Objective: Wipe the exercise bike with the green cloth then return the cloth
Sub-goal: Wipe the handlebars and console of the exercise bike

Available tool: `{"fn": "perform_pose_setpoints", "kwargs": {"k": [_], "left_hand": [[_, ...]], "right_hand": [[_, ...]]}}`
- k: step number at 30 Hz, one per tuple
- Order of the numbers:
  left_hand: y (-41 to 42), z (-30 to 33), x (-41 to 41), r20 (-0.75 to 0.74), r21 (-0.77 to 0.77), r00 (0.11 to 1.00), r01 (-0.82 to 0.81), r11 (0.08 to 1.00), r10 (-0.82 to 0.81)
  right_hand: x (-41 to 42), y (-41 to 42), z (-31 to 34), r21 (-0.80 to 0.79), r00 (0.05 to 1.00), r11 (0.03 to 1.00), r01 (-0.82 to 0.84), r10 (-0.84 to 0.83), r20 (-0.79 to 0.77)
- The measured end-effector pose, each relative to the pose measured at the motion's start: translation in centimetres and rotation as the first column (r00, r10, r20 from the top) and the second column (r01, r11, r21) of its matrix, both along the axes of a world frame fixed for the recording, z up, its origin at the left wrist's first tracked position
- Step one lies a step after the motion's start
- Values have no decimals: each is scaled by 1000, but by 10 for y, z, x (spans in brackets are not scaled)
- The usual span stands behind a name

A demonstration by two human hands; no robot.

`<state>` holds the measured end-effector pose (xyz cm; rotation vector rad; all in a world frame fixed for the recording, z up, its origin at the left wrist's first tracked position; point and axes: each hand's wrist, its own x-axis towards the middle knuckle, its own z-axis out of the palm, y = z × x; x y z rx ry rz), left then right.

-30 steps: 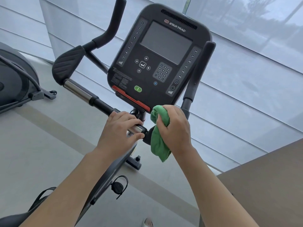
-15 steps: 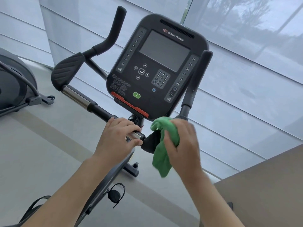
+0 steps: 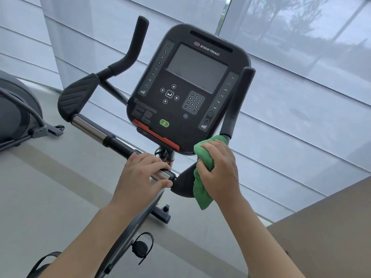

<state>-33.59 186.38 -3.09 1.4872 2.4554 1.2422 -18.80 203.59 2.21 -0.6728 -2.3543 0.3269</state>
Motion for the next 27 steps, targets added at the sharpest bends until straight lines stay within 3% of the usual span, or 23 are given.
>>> {"fn": "perform_pose_setpoints", "kwargs": {"k": [9, 15, 17, 22, 27], "left_hand": [[3, -7, -3, -32, 38, 999, 18, 999, -17], [3, -8, -4, -34, 55, 999, 13, 998, -11], [3, -7, -4, -27, 46, 1000, 8, 999, -7], [1, -5, -3, -13, 45, 1000, 7, 999, -6], [0, -3, -1, 1, 52, 1000, 1, 999, -2]], "right_hand": [[32, -70, -37, -96, 998, 994, -54, 53, -16], [25, -54, -39, 98, 989, 986, -132, 124, 78], [11, -25, -19, 69, 987, 987, -148, 143, 77], [-44, 30, 20, 11, 987, 999, 39, -41, 154], [-50, 18, 14, 44, 981, 993, 112, -117, 155]]}}
